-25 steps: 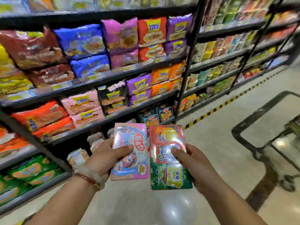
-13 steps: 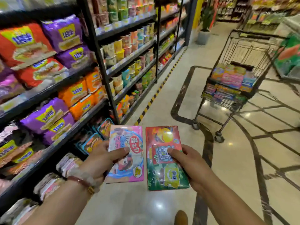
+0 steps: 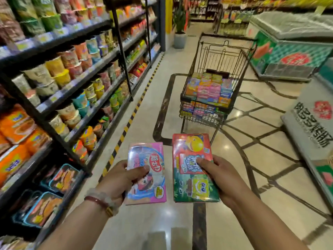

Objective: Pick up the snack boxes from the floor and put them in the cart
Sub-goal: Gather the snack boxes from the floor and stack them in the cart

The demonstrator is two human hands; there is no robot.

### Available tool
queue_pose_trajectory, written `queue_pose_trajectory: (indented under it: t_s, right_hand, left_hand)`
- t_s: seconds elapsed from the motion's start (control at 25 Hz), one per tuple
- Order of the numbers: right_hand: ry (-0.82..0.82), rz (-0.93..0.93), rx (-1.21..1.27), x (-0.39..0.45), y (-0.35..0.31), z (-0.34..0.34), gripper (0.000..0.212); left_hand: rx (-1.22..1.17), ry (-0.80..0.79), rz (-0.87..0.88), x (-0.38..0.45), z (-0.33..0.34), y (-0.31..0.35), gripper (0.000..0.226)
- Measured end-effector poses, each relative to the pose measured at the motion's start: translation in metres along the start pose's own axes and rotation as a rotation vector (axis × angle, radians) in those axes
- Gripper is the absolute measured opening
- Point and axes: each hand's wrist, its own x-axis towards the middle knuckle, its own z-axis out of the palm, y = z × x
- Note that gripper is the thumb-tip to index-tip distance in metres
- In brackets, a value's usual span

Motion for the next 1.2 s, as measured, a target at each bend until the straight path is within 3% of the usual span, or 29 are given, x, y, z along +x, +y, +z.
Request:
queue_pose_trajectory:
  t_s: [0.24, 0.44, 0.72, 0.84, 1.2]
  right_hand:
    - [0.082, 0.019, 0.073, 0.059, -0.026, -0.029, 0.015]
    - [0.191, -0.01, 0.1, 0.127, -0.059, -0.034, 0.015]
    - [0.342, -0.035, 0.201, 0.222, -0.116, -0.037, 0.013]
    - [0.397, -0.028, 0.239, 0.246, -0.126, -0.051, 0.014]
    - [0.436, -0.031, 0.274, 0.337, -0.171, -0.137, 0.012]
  left_hand:
    - [0.07, -0.06, 0.014, 0.089, 0.043, 0.038, 0.014]
    - [0.082, -0.141, 0.017, 0.173, 0.061, 0.08, 0.013]
    - [0.139, -0.286, 0.013, 0.289, 0.087, 0.146, 0.041]
    - [0.179, -0.329, -0.022, 0.324, 0.106, 0.158, 0.037]
    - [0.165, -0.363, -0.066, 0.42, 0.193, 0.196, 0.06]
